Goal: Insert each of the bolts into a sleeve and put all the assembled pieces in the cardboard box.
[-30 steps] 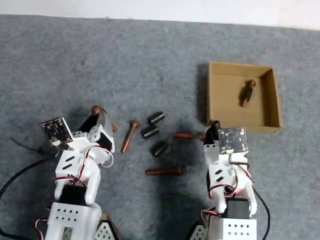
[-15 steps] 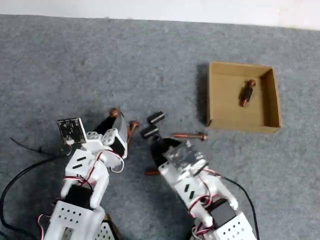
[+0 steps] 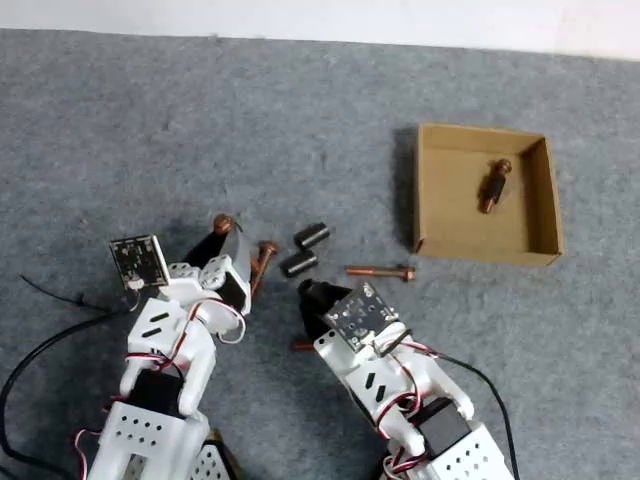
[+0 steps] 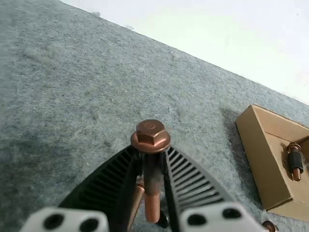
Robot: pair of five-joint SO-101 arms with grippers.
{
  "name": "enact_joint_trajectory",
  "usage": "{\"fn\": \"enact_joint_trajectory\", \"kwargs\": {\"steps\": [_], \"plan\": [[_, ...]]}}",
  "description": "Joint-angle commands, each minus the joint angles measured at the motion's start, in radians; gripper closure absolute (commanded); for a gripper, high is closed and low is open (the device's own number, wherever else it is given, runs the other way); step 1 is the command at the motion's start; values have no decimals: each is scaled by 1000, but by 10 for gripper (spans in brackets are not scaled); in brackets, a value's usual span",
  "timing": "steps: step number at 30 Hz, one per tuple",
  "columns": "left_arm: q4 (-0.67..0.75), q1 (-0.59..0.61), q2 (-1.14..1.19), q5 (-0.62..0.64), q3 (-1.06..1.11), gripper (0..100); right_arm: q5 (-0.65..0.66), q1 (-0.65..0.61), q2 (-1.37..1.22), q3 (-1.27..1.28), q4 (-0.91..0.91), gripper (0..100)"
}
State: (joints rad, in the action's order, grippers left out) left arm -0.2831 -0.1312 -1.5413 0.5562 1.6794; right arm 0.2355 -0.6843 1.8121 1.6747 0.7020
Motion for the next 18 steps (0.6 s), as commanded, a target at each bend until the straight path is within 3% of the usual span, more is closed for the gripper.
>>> {"fn": "enact_joint_trajectory", "kwargs": {"steps": [1, 8, 13, 18], "plan": [[87, 12, -4, 3, 12, 994, -3, 33, 19, 134, 2, 989], [290, 10, -4, 6, 10, 995, -3, 65, 12, 134, -42, 988], [310, -36, -4, 138, 10, 995, -3, 65, 12, 134, -45, 988], [308, -139, -4, 152, 27, 995, -3, 64, 12, 134, -45, 988]]}}
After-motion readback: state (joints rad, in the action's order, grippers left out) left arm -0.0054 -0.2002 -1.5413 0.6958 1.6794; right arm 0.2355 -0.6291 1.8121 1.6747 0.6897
